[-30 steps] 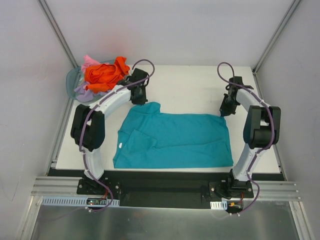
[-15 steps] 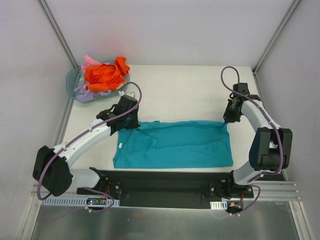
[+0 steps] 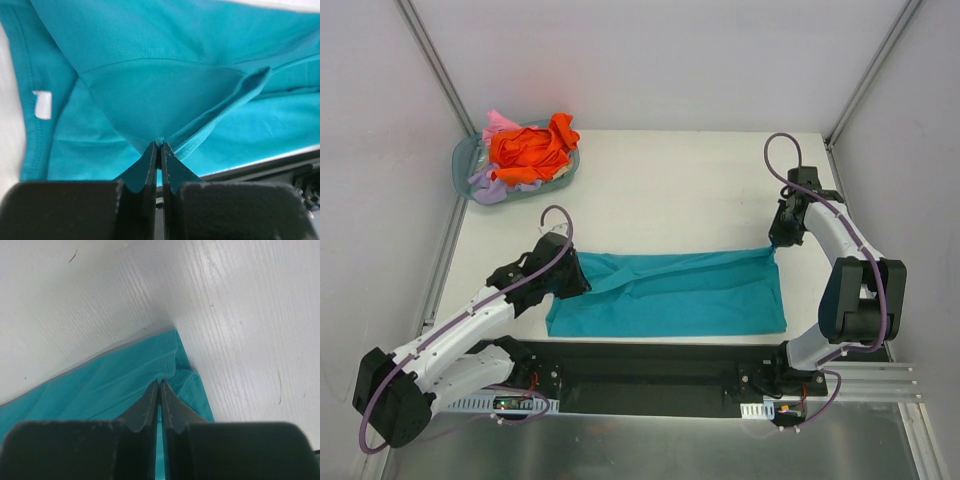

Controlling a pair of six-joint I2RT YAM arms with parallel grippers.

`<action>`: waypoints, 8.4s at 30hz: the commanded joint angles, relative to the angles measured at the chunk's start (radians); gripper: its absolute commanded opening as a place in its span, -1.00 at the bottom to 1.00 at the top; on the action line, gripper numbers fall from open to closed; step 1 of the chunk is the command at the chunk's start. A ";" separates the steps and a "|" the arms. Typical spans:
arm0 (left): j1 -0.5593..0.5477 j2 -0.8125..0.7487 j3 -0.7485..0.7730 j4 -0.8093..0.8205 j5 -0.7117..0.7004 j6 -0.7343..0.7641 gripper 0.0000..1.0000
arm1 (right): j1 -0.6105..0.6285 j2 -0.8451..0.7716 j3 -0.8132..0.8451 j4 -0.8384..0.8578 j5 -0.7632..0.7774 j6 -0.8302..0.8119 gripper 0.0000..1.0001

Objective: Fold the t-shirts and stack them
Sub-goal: Fold the other side of the tshirt into a rectangle, then rotate the tshirt 90 degrees, then grab the bottom of the folded rectangular tshirt with both arms, then fold the folded rectangular tshirt in 1/3 of the way, then grab one side of the 2/3 rectangular tshirt with both arms

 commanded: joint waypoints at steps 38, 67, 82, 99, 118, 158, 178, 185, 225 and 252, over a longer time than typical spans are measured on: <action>0.215 0.741 0.254 0.312 0.234 -0.028 0.98 | 0.015 0.122 -0.139 0.099 -0.543 0.015 0.94; 0.239 1.707 1.813 0.505 0.563 -0.209 0.99 | 0.547 -0.027 -0.061 -0.052 -0.444 -0.077 0.94; 0.278 0.679 0.844 0.358 0.282 0.170 0.99 | 0.547 0.433 0.491 0.040 -0.166 0.006 0.93; 0.278 0.211 0.228 0.221 0.156 0.140 0.99 | 0.477 0.918 1.065 -0.213 0.054 0.185 0.93; 0.072 0.364 0.179 0.195 0.325 0.031 0.99 | 0.446 0.299 0.571 0.033 -0.143 0.086 0.93; -0.246 0.627 0.172 0.224 0.299 -0.121 -1.00 | 0.214 -0.266 -0.593 0.081 -0.545 0.092 -0.07; -0.200 0.323 0.095 0.212 0.326 -0.092 -1.00 | 0.417 -0.622 -0.507 0.070 -0.513 0.192 -0.99; -0.050 0.415 0.283 0.213 0.345 -0.001 -1.00 | 0.395 -0.471 -0.305 0.148 -0.416 0.156 -0.99; 0.243 1.075 0.953 0.190 0.501 0.129 0.99 | 0.200 0.393 0.419 0.182 -0.460 0.060 0.59; 0.165 0.883 0.432 0.333 0.506 -0.020 0.04 | 0.197 0.082 -0.276 0.431 -0.560 0.184 0.33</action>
